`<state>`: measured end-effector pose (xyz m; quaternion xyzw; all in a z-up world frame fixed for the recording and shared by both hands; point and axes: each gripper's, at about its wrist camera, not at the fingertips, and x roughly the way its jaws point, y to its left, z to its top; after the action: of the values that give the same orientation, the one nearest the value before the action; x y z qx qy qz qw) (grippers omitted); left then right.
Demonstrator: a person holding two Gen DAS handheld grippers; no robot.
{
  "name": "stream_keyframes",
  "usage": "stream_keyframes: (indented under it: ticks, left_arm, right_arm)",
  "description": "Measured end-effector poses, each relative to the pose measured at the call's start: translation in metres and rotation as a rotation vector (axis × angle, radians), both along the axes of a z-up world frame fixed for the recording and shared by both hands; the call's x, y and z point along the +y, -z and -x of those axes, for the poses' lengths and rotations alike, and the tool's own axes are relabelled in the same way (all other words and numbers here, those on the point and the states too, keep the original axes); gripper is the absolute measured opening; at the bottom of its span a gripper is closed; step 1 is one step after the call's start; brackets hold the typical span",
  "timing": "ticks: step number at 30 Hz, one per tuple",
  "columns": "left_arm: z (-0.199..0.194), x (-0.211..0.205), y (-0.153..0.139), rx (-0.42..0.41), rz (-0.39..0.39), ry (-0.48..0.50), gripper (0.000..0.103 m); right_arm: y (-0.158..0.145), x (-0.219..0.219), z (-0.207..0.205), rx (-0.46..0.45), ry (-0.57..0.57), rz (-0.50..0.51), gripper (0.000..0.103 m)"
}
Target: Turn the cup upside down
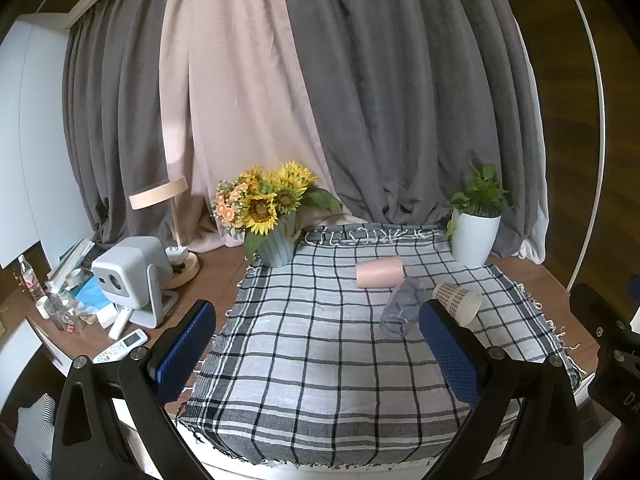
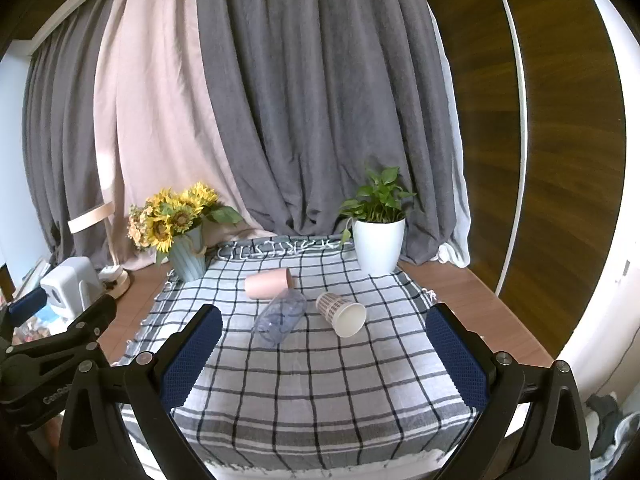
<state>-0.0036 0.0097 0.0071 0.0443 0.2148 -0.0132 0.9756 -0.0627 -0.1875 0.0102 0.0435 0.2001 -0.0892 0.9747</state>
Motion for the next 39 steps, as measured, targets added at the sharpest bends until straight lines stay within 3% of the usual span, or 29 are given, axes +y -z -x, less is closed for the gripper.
stream_keyframes:
  ticks: [39]
  left_arm:
    - [-0.0044, -0.0067, -0.0022, 0.006, 0.024, 0.021, 0.103]
  right_arm:
    - [-0.0040, -0.0042, -0.0012, 0.000, 0.004, -0.004, 0.102]
